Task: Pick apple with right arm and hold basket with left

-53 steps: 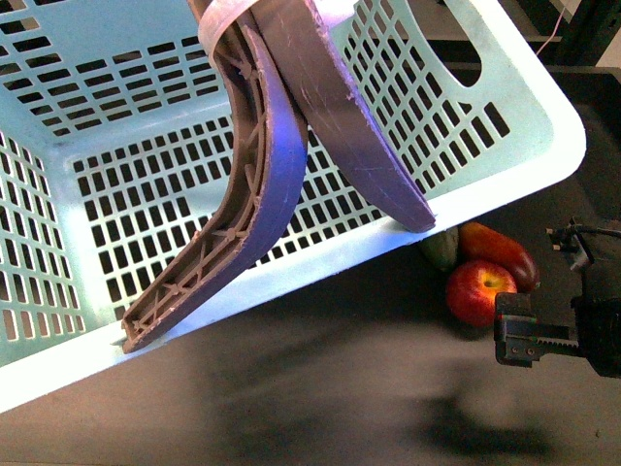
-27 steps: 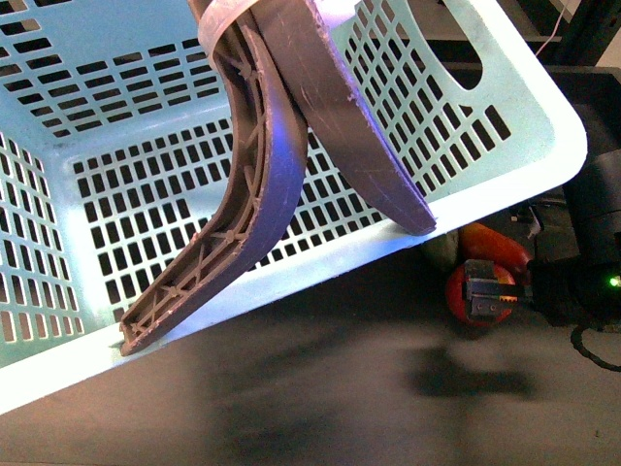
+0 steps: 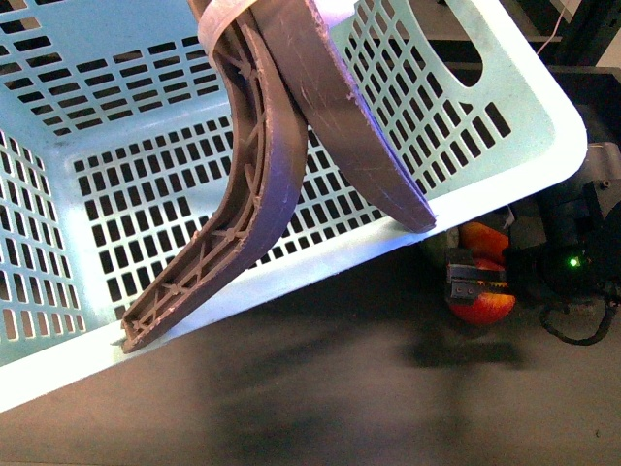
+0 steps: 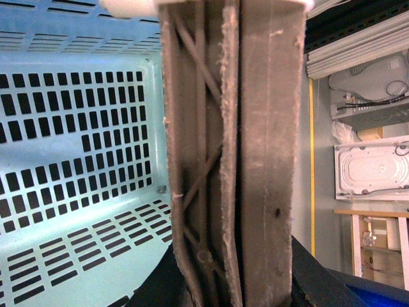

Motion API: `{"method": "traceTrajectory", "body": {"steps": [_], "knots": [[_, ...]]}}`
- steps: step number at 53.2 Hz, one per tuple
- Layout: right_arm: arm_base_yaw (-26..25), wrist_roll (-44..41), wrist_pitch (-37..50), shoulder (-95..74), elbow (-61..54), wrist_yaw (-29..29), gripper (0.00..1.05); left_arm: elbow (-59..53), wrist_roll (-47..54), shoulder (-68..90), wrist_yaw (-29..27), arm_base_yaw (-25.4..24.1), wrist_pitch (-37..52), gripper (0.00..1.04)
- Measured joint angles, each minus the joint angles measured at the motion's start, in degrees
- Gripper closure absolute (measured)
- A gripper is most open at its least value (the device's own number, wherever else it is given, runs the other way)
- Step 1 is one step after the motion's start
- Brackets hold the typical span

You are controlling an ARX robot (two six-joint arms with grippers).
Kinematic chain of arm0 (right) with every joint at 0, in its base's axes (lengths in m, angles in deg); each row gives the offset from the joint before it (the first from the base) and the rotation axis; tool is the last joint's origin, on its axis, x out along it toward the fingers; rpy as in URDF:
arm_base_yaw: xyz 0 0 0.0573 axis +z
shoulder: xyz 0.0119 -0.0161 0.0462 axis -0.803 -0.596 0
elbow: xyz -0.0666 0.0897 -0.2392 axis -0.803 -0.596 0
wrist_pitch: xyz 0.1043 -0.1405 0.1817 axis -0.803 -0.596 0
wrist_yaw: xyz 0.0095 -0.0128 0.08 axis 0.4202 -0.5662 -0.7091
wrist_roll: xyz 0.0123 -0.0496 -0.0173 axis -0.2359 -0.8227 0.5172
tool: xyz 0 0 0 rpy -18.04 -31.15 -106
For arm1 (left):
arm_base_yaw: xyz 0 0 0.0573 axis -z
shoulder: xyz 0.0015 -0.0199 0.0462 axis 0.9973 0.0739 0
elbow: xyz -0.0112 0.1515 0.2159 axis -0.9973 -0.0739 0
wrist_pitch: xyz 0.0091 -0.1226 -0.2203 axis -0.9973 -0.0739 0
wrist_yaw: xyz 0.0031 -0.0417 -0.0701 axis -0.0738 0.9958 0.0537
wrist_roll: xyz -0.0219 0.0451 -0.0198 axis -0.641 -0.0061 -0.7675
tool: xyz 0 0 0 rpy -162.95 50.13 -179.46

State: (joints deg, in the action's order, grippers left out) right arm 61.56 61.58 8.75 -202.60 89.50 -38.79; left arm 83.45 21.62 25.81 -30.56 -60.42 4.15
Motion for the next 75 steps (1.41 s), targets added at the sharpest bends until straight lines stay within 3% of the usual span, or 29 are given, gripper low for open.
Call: {"method": "traceTrajectory", "body": {"steps": [17,24,45,57,75], "knots": [[0.13,0.48,-0.35,-1.42,1.2,-0.22,0.09,0.0,-0.02,0.0,0.0,0.0,0.0,0.87],[0.42,1.27,-0.07,-1.51,1.03,-0.37,0.25,0.0,0.0,0.0,0.0,0.0,0.0,0.87],[-1.2,1.77,3.1,3.19,-6.45,-0.46,0.26,0.0,0.0,0.0,0.02,0.0,0.0,0.87],[-5.81,1.7,2.4,19.82,-15.23,-2.36,0.26,0.0,0.0,0.0,0.02,0.0,0.0,0.87],[-11.56,1.86,-10.47,52.92,-21.84,-7.17,0.26,0.0,0.0,0.0,0.02,0.0,0.0,0.87]]}}
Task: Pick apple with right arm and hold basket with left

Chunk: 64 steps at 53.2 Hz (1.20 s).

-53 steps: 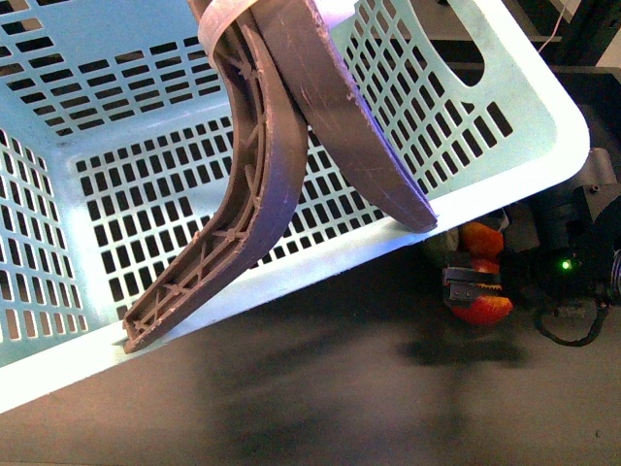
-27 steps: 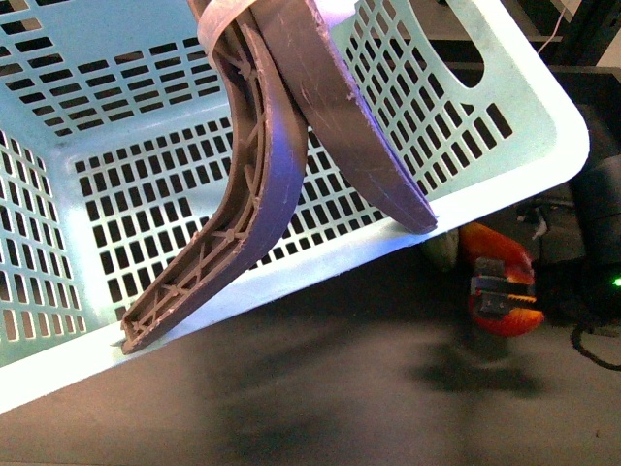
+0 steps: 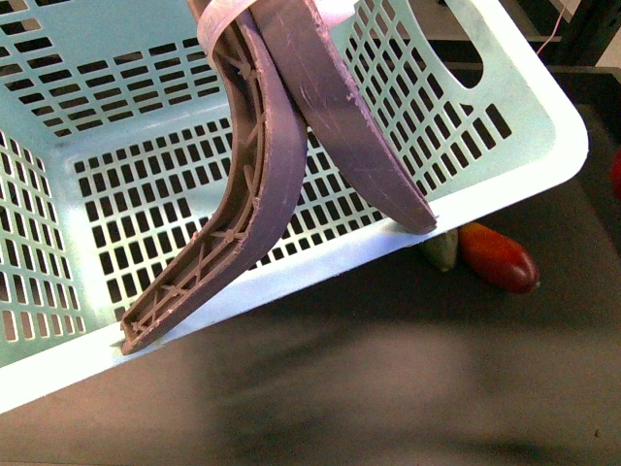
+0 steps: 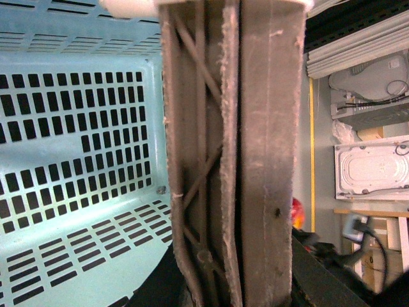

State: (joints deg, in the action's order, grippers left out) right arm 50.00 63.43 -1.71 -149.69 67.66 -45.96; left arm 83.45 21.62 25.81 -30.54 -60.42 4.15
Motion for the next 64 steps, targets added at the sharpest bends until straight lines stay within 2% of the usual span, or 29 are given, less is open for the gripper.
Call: {"method": "traceTrajectory", "body": {"steps": [6,12,24,37,57,62,64], "knots": [[0.48,0.74,-3.85,7.76,0.9,-0.83,0.26,0.0,0.0,0.0,-0.02,0.0,0.0,0.87],[3.02,1.75,-7.04,14.19,2.67,0.0,0.26,0.0,0.0,0.0,0.0,0.0,0.0,0.87],[12.92,4.37,-9.05,20.41,6.64,3.19,0.26,0.0,0.0,0.0,-0.02,0.0,0.0,0.87],[25.33,7.78,-7.19,18.97,9.66,6.45,0.26,0.0,0.0,0.0,0.0,0.0,0.0,0.87],[34.58,11.69,-2.49,8.31,9.9,8.11,0.26,0.0,0.0,0.0,-0.02,0.0,0.0,0.87],[35.06,12.31,-1.7,6.8,9.9,9.64,0.09,0.0,0.0,0.0,0.0,0.0,0.0,0.87],[34.97,12.72,-1.4,6.78,9.9,10.14,0.08,0.0,-0.02,0.0,0.0,0.0,0.0,0.87]]}}
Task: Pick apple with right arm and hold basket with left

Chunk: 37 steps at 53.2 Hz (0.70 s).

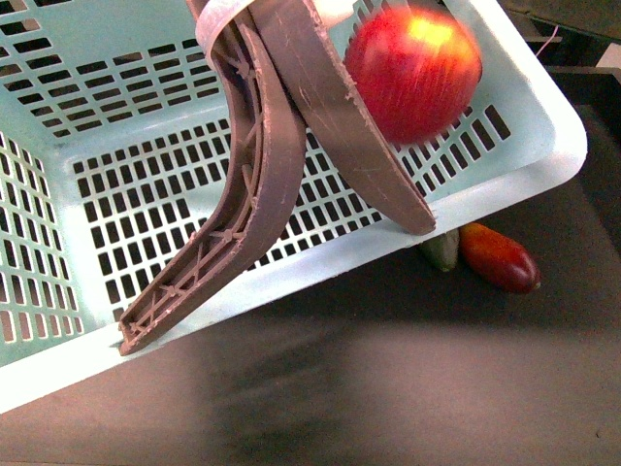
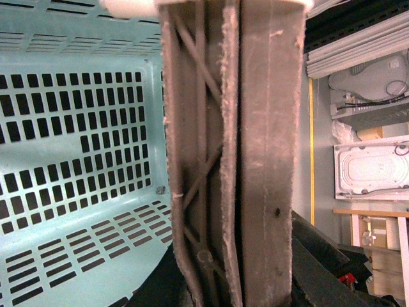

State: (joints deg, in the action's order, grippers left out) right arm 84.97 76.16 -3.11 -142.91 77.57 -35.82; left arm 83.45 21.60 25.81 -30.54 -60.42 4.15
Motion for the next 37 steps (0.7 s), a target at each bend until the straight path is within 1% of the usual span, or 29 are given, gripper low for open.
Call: {"method": "traceTrajectory", "body": {"steps": [7,10,17,23,26,28,30,32,33,34,35,37], "knots": [[-0.61,0.37,-0.26,1.22,0.0,1.68,0.09,-0.04,0.66,0.02,-0.09,0.02,-0.02,0.87],[-1.05,0.31,-0.92,2.58,-0.22,3.96,0.09,-0.11,0.39,0.04,-0.17,0.15,0.0,0.87],[-3.1,-0.92,-2.95,9.68,-3.02,15.28,0.09,-0.11,0.44,0.02,-0.28,0.04,0.0,0.87],[-3.91,-3.85,-6.27,19.15,-8.46,30.23,0.09,-0.11,0.59,0.02,-0.26,0.04,0.0,0.87],[-3.61,-4.28,-7.65,22.16,-10.82,34.99,0.09,-0.11,0.57,0.02,-0.15,0.04,0.0,0.87],[-3.41,-4.5,-8.13,23.52,-12.17,36.61,0.09,-0.11,0.55,0.02,0.0,0.04,0.0,0.87],[-3.43,-5.2,-7.74,24.2,-12.94,36.33,0.09,-0.11,0.44,0.02,0.04,0.04,0.0,0.87],[-4.98,-9.68,1.25,25.59,-16.61,28.26,0.17,-0.11,0.37,0.02,0.22,0.11,0.0,0.87],[-6.03,-12.61,7.1,26.62,-19.41,23.54,0.22,-0.11,0.39,0.02,0.22,0.17,0.0,0.87],[-6.4,-13.6,8.85,27.02,-20.31,22.12,0.24,-0.11,0.46,0.02,0.22,0.17,0.0,0.87],[-7.54,-16.11,13.22,28.17,-22.71,18.67,0.29,-0.11,0.44,0.02,0.2,0.15,0.0,0.87],[-8.66,-17.97,16.26,29.46,-24.7,16.0,0.34,-0.11,0.39,0.02,0.17,0.15,0.0,0.87]]}}
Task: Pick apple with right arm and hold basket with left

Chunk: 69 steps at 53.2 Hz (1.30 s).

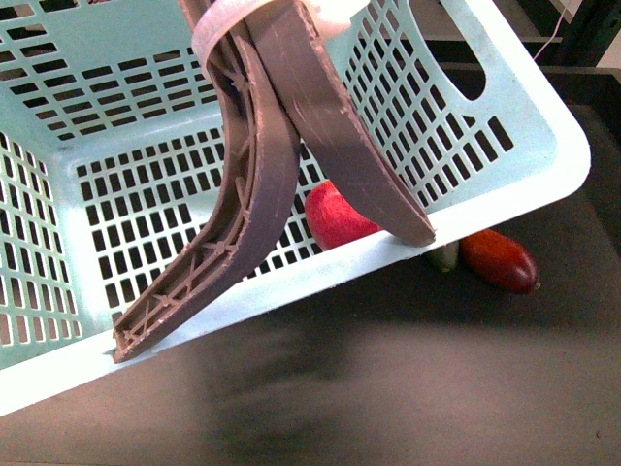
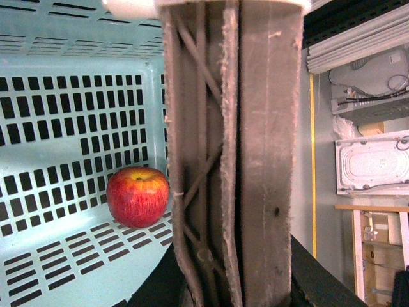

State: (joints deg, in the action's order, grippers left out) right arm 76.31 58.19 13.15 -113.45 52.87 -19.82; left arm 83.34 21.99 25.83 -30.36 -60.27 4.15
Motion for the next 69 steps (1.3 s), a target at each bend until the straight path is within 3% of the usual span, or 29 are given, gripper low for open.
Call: {"method": "traceTrajectory", "body": {"steps": [17,28,31,35,69], "knots": [[-11.45,-5.55,0.68,13.38,-11.87,-12.15,1.02,0.0,0.15,-0.02,-0.26,-0.15,0.0,0.87],[-16.09,-5.79,-2.89,20.63,-15.65,-16.5,1.03,0.0,0.09,-0.02,-0.24,-0.13,0.0,0.87],[-19.71,-5.88,-4.35,22.77,-16.37,-21.68,1.03,0.0,0.09,-0.02,-0.35,-0.15,0.0,0.87],[-22.47,-5.88,-5.79,25.18,-17.18,-22.47,1.03,0.0,0.15,-0.02,-0.42,-0.15,0.0,0.87],[-22.71,-5.9,-13.27,36.15,-19.08,-22.86,1.03,0.0,0.07,-0.02,-0.35,-0.15,0.0,0.87]]}}
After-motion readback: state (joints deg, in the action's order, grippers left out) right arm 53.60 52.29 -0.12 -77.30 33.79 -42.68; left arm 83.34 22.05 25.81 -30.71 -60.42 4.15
